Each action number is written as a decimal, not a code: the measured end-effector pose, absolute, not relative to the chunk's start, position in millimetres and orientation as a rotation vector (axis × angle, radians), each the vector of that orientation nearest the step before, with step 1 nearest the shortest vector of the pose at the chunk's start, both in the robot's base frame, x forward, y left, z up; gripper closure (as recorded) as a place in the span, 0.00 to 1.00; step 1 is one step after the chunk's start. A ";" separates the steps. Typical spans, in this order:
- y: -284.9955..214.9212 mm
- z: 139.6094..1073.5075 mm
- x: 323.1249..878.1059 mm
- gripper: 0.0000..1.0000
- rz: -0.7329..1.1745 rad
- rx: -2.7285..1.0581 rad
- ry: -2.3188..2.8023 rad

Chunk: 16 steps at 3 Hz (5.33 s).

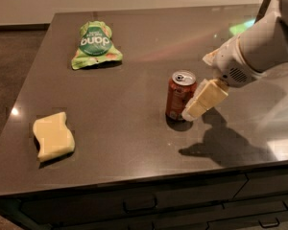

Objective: Move coke can near green rice chip bag

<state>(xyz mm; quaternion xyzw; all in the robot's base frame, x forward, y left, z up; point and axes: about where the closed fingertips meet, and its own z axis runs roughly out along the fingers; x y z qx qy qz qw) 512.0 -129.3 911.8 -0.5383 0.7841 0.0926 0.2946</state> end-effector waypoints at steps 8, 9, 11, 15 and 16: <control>-81.5 946.1 601.7 1.00 0.380 -1.416 1.997; -68.0 944.9 622.3 1.00 0.400 -1.421 1.996; -45.0 939.2 652.0 1.00 0.424 -1.416 1.987; 18.3 931.3 690.3 0.83 0.468 -1.470 1.932; 29.8 926.5 693.9 0.60 0.465 -1.485 1.927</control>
Offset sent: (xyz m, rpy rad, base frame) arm 0.0185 0.0116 -0.0129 0.0752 0.0031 -0.0110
